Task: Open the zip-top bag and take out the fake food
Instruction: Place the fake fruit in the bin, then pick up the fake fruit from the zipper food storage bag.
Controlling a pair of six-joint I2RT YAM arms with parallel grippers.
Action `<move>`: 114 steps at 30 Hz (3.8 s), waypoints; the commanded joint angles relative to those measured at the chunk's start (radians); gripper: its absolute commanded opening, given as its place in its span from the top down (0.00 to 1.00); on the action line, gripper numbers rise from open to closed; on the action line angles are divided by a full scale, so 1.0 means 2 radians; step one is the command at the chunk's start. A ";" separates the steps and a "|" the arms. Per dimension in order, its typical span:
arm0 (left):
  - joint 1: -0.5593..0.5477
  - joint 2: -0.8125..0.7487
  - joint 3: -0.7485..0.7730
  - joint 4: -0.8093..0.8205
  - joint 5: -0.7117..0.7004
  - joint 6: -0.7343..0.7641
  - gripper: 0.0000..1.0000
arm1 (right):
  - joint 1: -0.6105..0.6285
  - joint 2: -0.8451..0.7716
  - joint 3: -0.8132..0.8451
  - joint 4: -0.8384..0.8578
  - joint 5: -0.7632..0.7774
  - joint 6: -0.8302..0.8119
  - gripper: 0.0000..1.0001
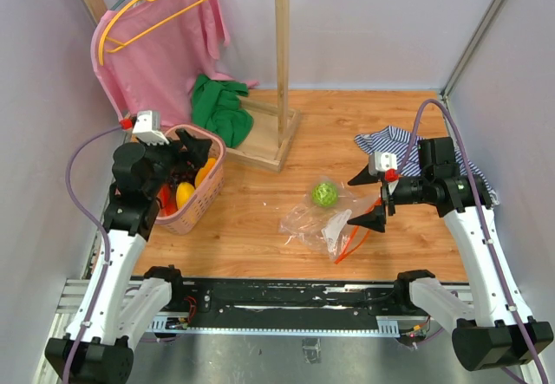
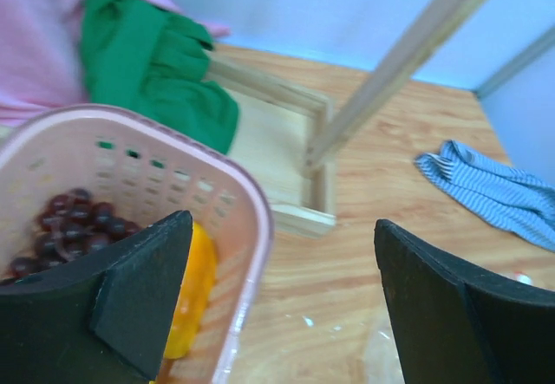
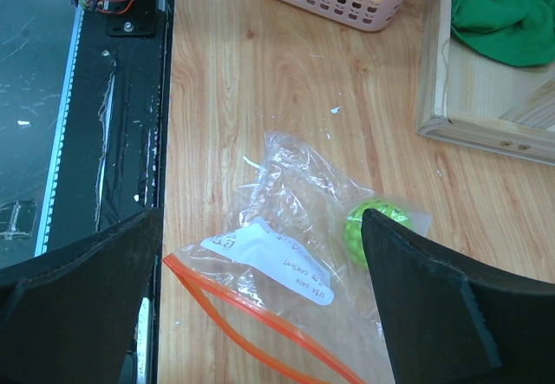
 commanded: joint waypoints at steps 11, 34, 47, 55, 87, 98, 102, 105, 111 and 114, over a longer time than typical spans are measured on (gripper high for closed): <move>-0.028 -0.042 -0.039 0.072 0.214 -0.126 0.23 | -0.026 -0.007 -0.010 0.035 -0.023 0.062 0.02; -0.524 0.082 -0.095 0.223 -0.181 -0.067 0.32 | -0.121 -0.014 -0.062 0.065 0.056 0.111 0.01; -0.657 0.291 0.007 0.248 -0.346 -0.022 0.34 | -0.219 0.012 -0.114 0.118 0.086 0.159 0.02; -0.664 0.429 0.135 0.139 -0.362 -0.026 0.34 | -0.238 -0.006 -0.133 0.143 0.125 0.173 0.02; -0.600 0.527 0.257 0.059 -0.318 -0.045 1.00 | -0.247 -0.005 -0.131 0.114 0.084 0.134 0.02; -0.548 0.473 0.200 0.148 -0.223 -0.104 1.00 | -0.237 0.001 -0.141 0.092 -0.002 0.070 0.16; -0.539 0.465 0.191 0.172 -0.208 -0.115 1.00 | -0.213 0.028 -0.150 0.117 0.008 0.102 0.41; -0.538 0.464 0.191 0.182 -0.202 -0.120 1.00 | -0.188 0.047 -0.156 0.156 0.032 0.142 0.64; -0.535 0.462 0.181 0.207 -0.193 -0.138 1.00 | -0.137 0.062 -0.184 0.256 0.108 0.241 0.80; -0.535 0.460 0.177 0.220 -0.190 -0.146 1.00 | -0.122 0.070 -0.194 0.290 0.148 0.273 0.82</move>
